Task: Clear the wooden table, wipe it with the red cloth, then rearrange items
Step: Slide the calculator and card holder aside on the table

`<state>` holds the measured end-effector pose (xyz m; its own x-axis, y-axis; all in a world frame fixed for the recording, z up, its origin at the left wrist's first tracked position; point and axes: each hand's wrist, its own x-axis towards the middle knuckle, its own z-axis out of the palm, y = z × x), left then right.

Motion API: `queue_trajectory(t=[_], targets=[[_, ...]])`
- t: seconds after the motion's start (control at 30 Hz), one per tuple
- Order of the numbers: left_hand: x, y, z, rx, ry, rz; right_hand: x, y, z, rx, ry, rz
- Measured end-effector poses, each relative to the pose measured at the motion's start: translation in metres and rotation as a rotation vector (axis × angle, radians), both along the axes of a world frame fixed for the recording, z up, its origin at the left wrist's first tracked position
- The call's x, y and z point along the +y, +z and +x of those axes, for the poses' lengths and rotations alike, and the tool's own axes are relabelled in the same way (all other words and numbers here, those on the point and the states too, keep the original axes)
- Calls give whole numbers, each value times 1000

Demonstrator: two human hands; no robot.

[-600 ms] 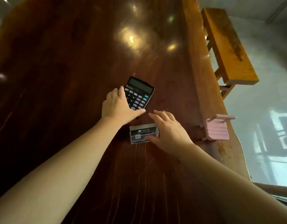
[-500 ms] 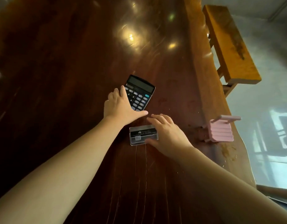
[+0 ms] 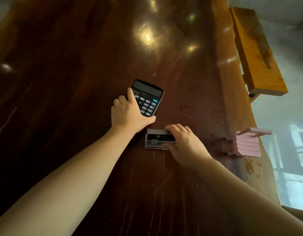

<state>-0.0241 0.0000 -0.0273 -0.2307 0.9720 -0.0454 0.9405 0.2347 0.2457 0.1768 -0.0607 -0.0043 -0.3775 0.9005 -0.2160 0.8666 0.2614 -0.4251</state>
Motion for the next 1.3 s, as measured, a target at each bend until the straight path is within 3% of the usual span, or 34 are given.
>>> queue_trajectory(t=[0.23, 0.73, 1.0, 1.3], targets=[[-57, 23, -91, -40, 230, 58, 4, 25, -55, 40, 54, 55], [-208, 32, -276, 19, 671, 39, -43, 24, -265, 121, 311, -20], [-260, 8, -311, 21, 765, -29, -71, -1, -321, 118, 376, -76], [-274, -24, -309, -14, 765, -81, -82, -21, -322, 107, 365, -115]])
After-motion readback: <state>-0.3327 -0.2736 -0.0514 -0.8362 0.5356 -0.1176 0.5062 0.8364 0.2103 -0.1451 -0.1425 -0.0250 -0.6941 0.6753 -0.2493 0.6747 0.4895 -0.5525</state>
